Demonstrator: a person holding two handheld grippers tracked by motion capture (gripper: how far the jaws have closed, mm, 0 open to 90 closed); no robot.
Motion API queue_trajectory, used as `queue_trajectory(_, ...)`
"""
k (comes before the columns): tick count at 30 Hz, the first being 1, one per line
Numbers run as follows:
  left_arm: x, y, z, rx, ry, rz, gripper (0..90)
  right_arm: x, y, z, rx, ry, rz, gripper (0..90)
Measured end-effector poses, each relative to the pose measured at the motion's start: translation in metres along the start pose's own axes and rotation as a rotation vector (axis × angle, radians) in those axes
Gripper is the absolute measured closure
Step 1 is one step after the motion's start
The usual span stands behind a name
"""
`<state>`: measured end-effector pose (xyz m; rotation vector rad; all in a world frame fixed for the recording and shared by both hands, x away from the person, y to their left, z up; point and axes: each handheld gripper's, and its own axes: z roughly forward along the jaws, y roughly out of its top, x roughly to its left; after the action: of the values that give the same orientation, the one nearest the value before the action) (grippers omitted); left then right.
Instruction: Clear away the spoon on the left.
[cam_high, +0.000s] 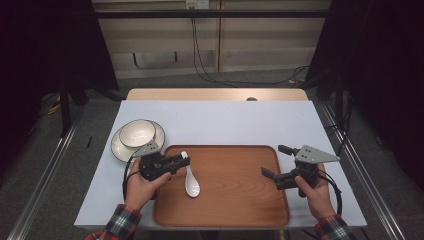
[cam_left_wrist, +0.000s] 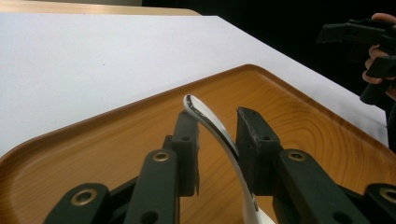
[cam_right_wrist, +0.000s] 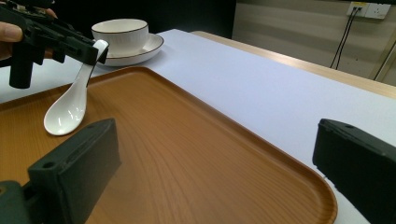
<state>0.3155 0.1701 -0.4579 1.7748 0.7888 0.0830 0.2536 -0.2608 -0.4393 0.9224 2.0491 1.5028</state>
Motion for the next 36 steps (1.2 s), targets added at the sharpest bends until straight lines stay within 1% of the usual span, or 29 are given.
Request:
queue_trajectory(3, 0.001, -0.001, 0.000, 0.004, 0.006, -0.002, 69.1, 0.000, 0.000, 0.000, 0.002, 0.001, -0.001, 0.2)
queue_trajectory(9, 0.003, -0.002, 0.001, 0.008, 0.003, -0.007, 67.8, 0.000, 0.000, 0.001, 0.001, 0.006, -0.002, 0.2)
queue_trajectory(11, 0.005, -0.003, 0.001, 0.022, 0.017, -0.001, 67.0, 0.000, 0.000, 0.001, 0.000, 0.007, 0.000, 0.2)
queue_trajectory(15, 0.006, -0.004, 0.003, 0.021, 0.019, 0.004, 65.5, 0.000, 0.000, 0.002, 0.001, 0.011, -0.001, 0.2)
queue_trajectory(18, 0.006, -0.005, 0.003, 0.028, 0.036, -0.001, 64.5, 0.000, 0.000, 0.002, 0.004, 0.010, -0.001, 0.2)
queue_trajectory(21, 0.008, -0.005, 0.004, 0.030, 0.048, 0.009, 63.2, 0.000, 0.000, 0.002, 0.007, 0.009, 0.000, 0.2)
queue_trajectory(23, 0.009, -0.006, 0.005, 0.029, 0.049, 0.003, 62.9, 0.000, -0.001, 0.002, 0.009, 0.010, -0.001, 0.2)
queue_trajectory(30, 0.011, -0.007, 0.007, 0.039, 0.055, 0.009, 61.3, 0.001, -0.001, 0.001, 0.011, 0.008, -0.003, 0.2)
queue_trajectory(36, 0.013, -0.008, 0.007, 0.048, 0.071, 0.008, 59.1, 0.001, -0.001, 0.002, 0.010, 0.011, 0.000, 0.2)
